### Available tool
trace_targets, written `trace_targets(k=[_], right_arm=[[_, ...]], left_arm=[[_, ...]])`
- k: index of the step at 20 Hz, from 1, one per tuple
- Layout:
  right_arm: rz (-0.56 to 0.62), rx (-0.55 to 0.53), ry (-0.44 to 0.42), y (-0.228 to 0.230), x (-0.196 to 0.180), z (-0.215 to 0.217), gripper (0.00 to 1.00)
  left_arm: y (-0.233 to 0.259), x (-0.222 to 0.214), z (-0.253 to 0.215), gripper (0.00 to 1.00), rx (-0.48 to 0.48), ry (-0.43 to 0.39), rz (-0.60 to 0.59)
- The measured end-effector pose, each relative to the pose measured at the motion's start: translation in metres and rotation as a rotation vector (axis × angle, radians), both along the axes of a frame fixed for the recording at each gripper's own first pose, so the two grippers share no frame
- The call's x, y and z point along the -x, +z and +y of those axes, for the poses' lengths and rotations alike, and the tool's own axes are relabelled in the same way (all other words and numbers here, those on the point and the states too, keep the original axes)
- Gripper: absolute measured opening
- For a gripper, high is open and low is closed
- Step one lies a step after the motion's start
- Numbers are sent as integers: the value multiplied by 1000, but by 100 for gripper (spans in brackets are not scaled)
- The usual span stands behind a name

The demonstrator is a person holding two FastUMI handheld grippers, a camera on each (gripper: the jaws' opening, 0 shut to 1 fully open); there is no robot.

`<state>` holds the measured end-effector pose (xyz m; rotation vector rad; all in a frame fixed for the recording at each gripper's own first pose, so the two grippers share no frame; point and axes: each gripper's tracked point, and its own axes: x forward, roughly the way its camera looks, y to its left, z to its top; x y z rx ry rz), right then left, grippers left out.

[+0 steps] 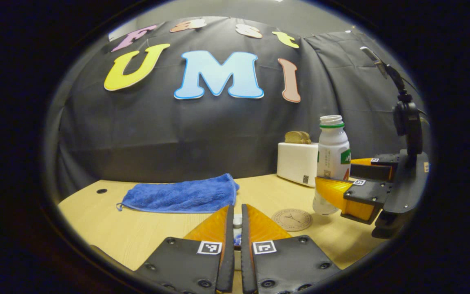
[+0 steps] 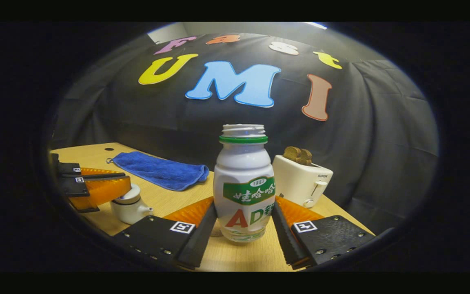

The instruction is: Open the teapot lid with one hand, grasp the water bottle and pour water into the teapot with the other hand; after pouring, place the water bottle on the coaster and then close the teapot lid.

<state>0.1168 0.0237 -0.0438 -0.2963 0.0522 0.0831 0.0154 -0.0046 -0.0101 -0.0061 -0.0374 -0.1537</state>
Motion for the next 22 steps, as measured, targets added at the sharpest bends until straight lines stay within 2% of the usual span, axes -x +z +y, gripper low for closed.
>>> trace_targets(k=[3, 5, 6, 7, 10, 11, 14, 15, 17, 22], right_arm=[[5, -8, -2, 0, 0, -1, 73], [5, -13, -4, 0, 0, -1, 73], [4, -16, -6, 0, 0, -1, 73], [3, -17, -7, 0, -1, -1, 73], [4, -35, -8, 0, -2, -2, 73], [8, -47, -6, -1, -2, -2, 73], [24, -95, 5, -3, -4, -2, 73], [30, -117, 11, -4, -5, -2, 73], [43, -166, 23, -7, -5, -2, 73], [50, -252, 46, -3, -7, 2, 73]], left_arm=[[-2, 1, -2, 17, -19, 3, 2], [-3, 0, -3, 14, -42, 13, 1], [-4, 1, -3, 17, -52, 17, 3], [-7, 0, -3, 14, -60, 22, 8], [-12, -1, -4, 14, -66, 22, 28], [-13, -1, -4, 19, -65, 23, 28], [-13, 0, -1, 23, -56, 26, 31], [-11, 2, 1, 17, -47, 28, 24], [-3, 8, 1, 31, -17, 18, -1], [15, 17, 32, 33, 18, 108, -65]])
